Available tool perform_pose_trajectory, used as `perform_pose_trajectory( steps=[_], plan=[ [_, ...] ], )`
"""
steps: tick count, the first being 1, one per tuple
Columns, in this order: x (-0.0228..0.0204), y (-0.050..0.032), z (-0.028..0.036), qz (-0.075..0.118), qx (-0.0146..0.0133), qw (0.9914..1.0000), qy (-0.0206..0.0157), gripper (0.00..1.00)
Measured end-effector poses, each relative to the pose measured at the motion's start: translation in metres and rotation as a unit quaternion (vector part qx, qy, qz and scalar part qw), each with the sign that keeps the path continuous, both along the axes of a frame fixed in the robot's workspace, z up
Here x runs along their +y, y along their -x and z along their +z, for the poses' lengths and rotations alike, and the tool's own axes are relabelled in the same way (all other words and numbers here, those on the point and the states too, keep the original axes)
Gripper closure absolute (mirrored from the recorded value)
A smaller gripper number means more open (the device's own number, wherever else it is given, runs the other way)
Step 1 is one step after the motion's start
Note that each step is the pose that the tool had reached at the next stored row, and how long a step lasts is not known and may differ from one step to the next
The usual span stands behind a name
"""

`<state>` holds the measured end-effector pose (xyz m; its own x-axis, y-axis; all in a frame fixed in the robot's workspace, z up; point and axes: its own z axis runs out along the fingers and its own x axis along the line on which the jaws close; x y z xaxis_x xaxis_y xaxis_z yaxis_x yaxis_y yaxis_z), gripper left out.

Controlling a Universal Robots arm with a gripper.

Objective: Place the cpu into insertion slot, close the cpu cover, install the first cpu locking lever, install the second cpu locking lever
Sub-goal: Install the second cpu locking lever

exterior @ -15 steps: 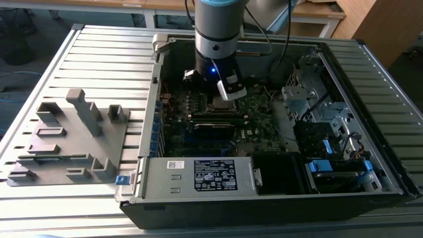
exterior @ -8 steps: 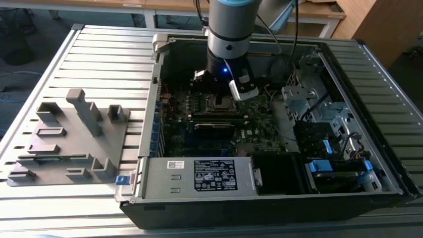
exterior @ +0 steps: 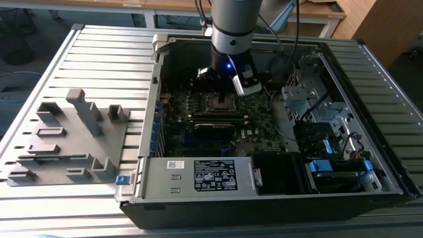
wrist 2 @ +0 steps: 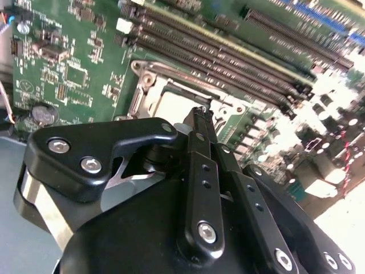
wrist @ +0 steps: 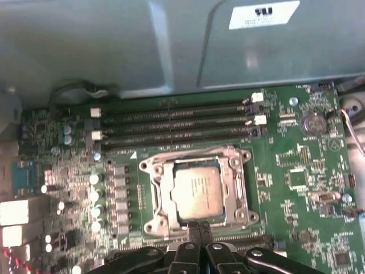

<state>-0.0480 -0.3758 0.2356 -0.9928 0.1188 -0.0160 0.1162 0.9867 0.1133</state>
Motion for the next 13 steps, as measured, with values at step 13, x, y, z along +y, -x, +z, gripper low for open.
perform_pose_trajectory(
  steps=[13],
  plan=[
    [0.0157,-0.0105,-0.0025,0.0,0.0,1.0,0.0026,0.89]
  ],
)
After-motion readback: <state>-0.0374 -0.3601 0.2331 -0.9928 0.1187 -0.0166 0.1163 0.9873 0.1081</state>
